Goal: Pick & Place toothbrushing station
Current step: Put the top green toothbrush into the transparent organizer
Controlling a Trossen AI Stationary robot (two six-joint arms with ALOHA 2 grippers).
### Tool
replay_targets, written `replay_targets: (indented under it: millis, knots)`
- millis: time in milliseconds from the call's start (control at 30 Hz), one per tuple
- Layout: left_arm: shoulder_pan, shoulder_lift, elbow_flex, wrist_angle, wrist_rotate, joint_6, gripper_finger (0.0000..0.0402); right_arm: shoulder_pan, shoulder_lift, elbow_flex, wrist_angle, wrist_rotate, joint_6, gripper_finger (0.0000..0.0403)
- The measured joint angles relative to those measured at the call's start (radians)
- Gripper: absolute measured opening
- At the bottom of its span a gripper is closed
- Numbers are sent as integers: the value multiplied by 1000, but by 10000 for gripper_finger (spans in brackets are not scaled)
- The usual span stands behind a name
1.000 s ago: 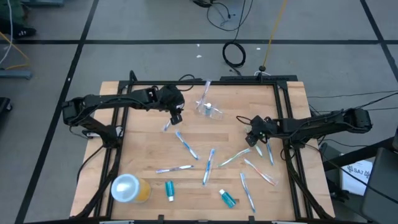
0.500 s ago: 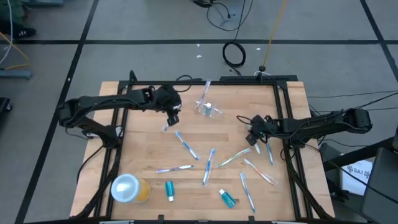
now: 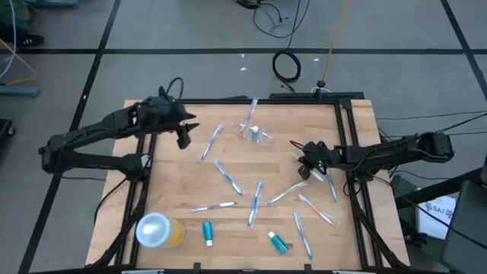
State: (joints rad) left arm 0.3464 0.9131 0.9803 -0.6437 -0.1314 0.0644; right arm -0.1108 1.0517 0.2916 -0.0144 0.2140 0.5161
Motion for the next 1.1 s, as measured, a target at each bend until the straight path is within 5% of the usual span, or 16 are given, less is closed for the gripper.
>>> replay_targets:
  millis: [233,433,667,800,1100]
  knots:
    - [0,-135,-215,142,1,-27,152,0,-1,1,315,-17,-271,5]
    - [0,-164,-353,273,2,-48,152,0,-1,1,783,-42,-584,4]
    - [0,-160,-393,353,2,-44,152,-23,-2,3,1299,-32,-660,4]
    - [0,-162,-393,375,2,-44,152,-39,16,12,1349,-32,-799,4]
    - [0,-161,-393,472,2,-42,152,-80,274,177,1350,-36,-793,4]
